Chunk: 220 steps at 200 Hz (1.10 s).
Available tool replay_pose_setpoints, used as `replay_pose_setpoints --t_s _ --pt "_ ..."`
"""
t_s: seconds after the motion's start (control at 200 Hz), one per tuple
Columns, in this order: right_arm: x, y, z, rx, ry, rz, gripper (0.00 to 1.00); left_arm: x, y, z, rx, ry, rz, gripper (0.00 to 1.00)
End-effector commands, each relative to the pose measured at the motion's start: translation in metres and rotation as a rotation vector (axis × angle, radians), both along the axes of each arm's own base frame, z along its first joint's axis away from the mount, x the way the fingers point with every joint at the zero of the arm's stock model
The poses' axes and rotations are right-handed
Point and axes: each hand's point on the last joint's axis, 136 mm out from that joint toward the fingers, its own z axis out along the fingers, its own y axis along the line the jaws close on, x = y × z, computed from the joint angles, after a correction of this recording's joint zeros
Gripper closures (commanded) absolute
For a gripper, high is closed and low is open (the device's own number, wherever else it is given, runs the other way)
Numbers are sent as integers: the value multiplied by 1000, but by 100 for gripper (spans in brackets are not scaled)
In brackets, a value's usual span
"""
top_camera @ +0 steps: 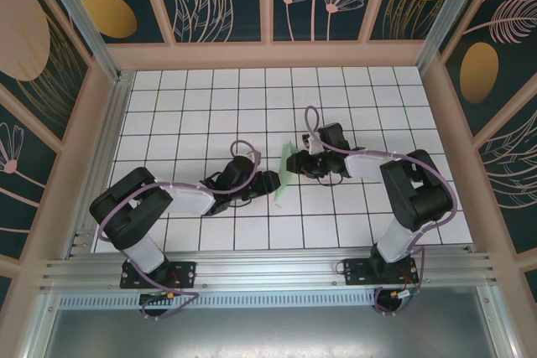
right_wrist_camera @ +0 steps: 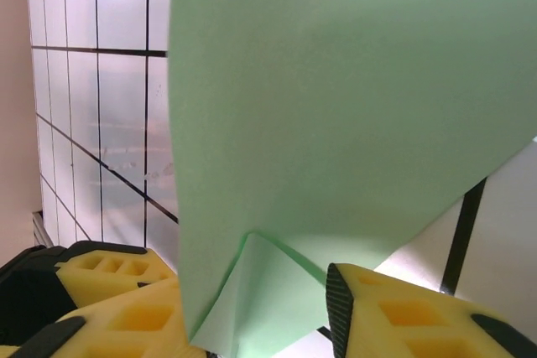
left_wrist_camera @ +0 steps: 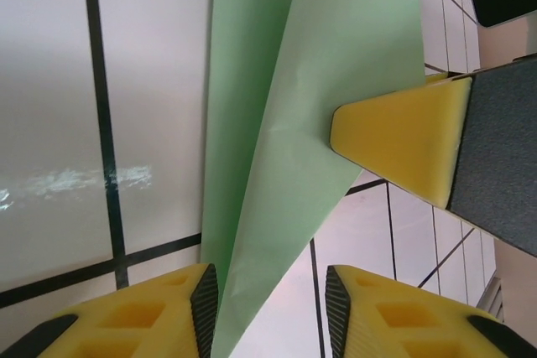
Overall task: Fold a paper plane with a square sheet of paper (pick it up from the middle)
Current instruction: Fold the wing for the fifth time at the center of the table.
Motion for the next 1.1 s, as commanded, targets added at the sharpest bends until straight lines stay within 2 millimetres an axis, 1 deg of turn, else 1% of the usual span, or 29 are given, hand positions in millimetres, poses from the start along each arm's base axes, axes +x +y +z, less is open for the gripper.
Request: replay_pose_setpoints --t_s 0.0,0.135,0.245,0.345,0.38,0.39,0.41,0.535,0.781,0.966,1.096 --pt "3 7 2 8 -35 42 69 -3 -2 9 -58 -10 -4 61" --pt "8 7 -5 -18 -31 43 85 -7 -5 5 -56 -7 -35 65" --pt "11 8 -11 -33 -23 44 88 -7 -8 4 -57 -13 -54 70" --pt "12 7 -14 -41 -19 43 89 -7 -14 4 -72 -13 -81 74" --pt "12 7 -15 -44 -18 40 89 -7 -17 8 -85 -17 -90 75" --pt "12 7 -15 -44 -18 41 89 -8 -18 1 -75 -2 -94 76" --pt "12 7 -15 -45 -17 41 89 -8 -19 -2 -73 3 -100 77" --pt "12 7 -17 -47 -11 39 89 -8 -25 -8 -78 16 -120 80" --pt "12 7 -18 -43 -3 41 87 -9 -30 -13 -93 31 -140 80" --pt "10 7 -22 -46 7 41 81 -9 -31 -20 -73 45 -137 80" --pt "10 7 -22 -47 9 38 79 -9 -29 -27 -29 55 -135 79"
